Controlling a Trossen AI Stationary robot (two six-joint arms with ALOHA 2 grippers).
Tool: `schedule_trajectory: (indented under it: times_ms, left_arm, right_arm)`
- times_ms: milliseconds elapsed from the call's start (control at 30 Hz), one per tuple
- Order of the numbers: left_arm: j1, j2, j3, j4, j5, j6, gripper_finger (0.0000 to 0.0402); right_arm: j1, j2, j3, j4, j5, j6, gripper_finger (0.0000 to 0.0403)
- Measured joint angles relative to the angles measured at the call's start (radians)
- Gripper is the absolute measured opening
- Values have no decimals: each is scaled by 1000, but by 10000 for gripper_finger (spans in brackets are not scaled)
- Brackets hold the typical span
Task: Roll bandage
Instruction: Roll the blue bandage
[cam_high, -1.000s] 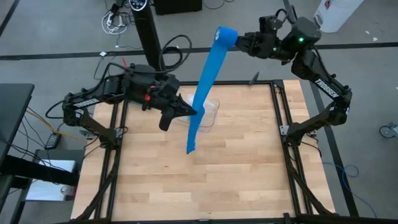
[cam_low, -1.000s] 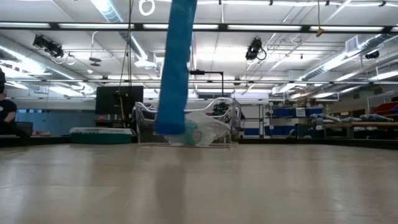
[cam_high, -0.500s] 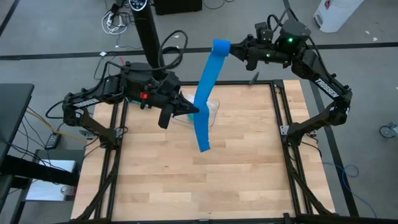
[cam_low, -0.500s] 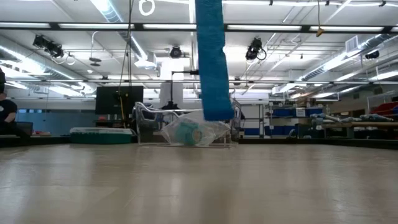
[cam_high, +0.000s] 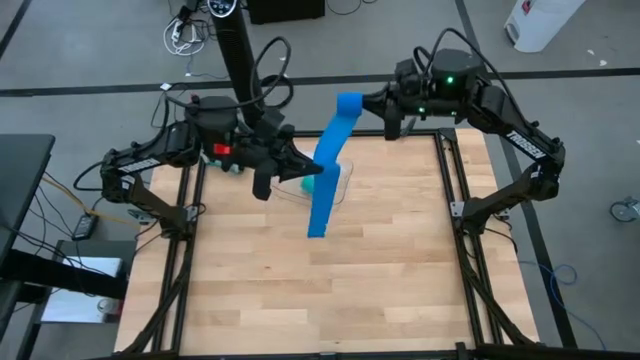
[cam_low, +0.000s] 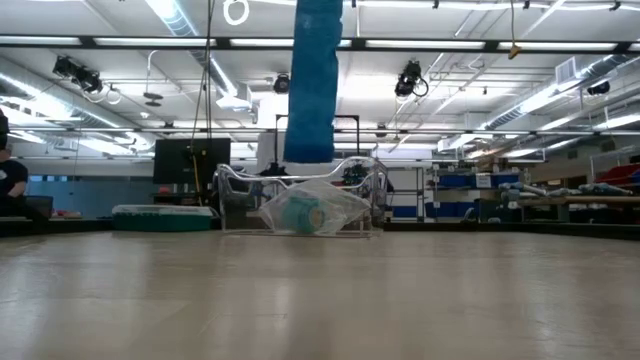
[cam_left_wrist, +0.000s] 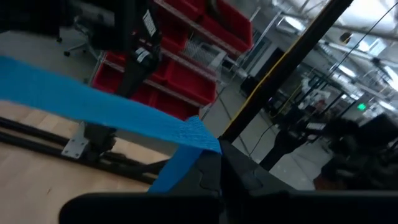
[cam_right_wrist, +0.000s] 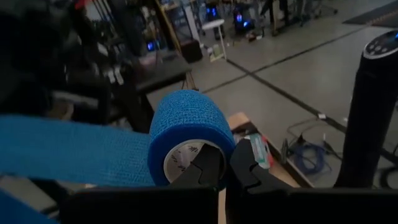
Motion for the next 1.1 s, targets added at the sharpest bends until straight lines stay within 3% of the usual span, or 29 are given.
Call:
schedule_trajectory:
  times_ms: [367, 667, 833, 1100]
  left_arm:
    - [74, 0, 3, 163, 60, -125, 6]
    - [88, 14, 5, 188, 77, -169, 6]
    - [85, 25, 5, 189, 127, -196, 6]
    - [85, 23, 5, 200, 169, -200, 6]
  right_arm:
    - [108, 0, 0, -83, 124, 17, 0]
    - [153, 46, -1, -107, 187, 25, 0]
    - [122, 44, -1, -59, 254, 26, 0]
    - [-10, 9, -1, 15, 219, 53, 0]
